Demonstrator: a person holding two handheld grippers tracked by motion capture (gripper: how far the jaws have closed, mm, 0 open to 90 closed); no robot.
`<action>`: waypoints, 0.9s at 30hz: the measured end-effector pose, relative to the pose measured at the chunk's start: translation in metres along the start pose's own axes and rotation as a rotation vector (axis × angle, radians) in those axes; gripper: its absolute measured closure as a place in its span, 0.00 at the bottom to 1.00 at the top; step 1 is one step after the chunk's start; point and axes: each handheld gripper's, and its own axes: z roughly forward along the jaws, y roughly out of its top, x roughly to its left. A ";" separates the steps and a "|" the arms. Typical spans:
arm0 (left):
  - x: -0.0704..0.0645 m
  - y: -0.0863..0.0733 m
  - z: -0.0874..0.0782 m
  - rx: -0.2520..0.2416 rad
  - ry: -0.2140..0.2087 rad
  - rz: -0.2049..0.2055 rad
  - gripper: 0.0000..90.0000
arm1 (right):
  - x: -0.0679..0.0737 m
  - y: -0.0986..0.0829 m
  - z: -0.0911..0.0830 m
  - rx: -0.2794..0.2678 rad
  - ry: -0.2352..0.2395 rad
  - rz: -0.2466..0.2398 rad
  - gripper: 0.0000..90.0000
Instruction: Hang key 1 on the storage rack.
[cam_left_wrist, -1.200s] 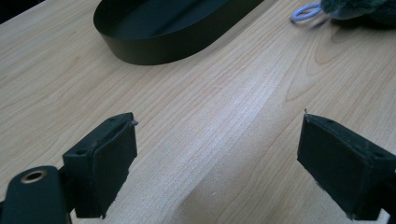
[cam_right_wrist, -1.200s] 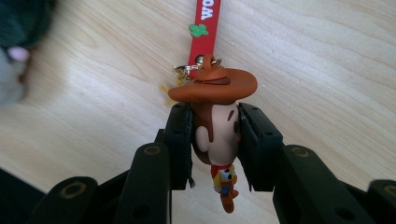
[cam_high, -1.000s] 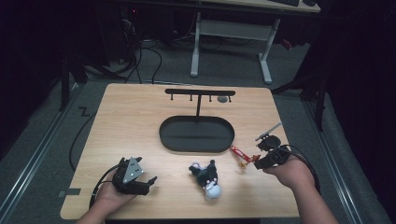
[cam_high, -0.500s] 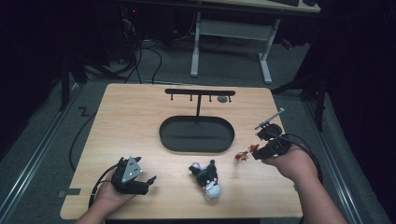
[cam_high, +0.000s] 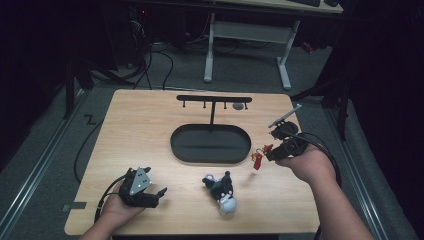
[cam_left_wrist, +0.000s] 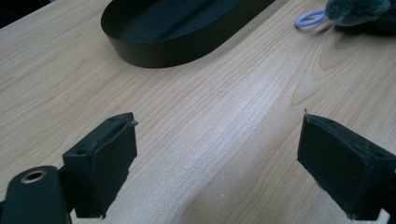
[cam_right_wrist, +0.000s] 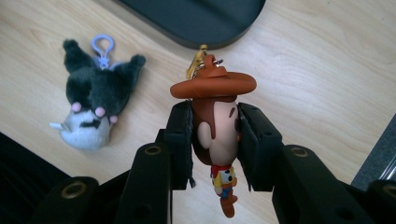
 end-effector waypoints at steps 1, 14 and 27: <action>0.000 0.000 0.000 0.000 0.000 0.003 0.14 | 0.000 0.002 -0.001 -0.005 0.001 0.005 0.75; 0.000 0.000 -0.001 0.003 0.000 0.008 0.14 | -0.001 0.025 -0.001 -0.018 -0.015 0.011 0.75; 0.000 -0.001 0.000 0.008 -0.002 0.005 0.14 | -0.004 0.049 0.004 -0.020 -0.013 0.019 0.75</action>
